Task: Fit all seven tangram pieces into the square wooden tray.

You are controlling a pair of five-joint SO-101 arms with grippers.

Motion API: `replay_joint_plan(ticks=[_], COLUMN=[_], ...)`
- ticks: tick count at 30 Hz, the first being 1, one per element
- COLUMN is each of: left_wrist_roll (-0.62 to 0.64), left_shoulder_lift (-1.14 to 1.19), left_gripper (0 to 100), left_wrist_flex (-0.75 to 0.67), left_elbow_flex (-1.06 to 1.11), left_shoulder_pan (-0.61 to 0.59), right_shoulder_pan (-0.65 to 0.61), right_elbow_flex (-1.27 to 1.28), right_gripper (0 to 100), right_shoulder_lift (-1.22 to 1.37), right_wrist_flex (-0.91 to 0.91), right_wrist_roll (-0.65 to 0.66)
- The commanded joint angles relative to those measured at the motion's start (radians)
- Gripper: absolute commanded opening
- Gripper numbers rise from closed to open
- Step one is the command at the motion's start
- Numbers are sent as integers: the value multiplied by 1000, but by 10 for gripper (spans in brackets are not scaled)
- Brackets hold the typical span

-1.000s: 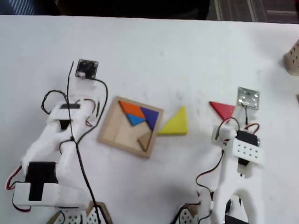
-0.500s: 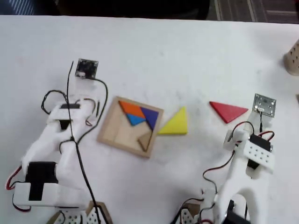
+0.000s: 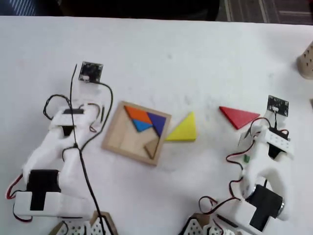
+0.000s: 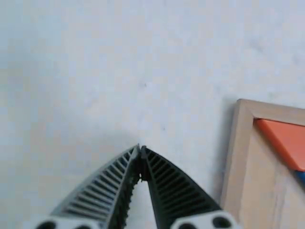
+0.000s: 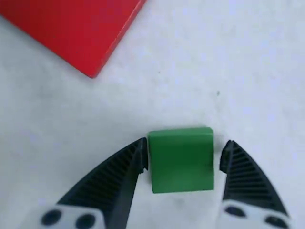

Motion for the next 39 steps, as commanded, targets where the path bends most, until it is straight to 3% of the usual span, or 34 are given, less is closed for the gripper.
replay_joint_plan(ticks=[1,11,18,28,39], left_wrist_roll=[-14,-15,-15,-17,-17], left_shoulder_lift=[-51,-50,-48,-48,-48], left_gripper=[23,23,23,23,23], left_wrist_flex=[-25,-25,-26,-28,-28], left_elbow_flex=[-8,-6,-8,-8,-8], left_shoulder_pan=[18,15,13,12,10], right_shoulder_pan=[-4,-2,-1,-19,-242], right_elbow_flex=[-52,-167,-169,-170,-169], right_gripper=[245,234,15,31,31], right_shoulder_lift=[28,145,147,74,-209], right_wrist_flex=[-18,104,110,160,429], right_wrist_roll=[54,63,58,61,28])
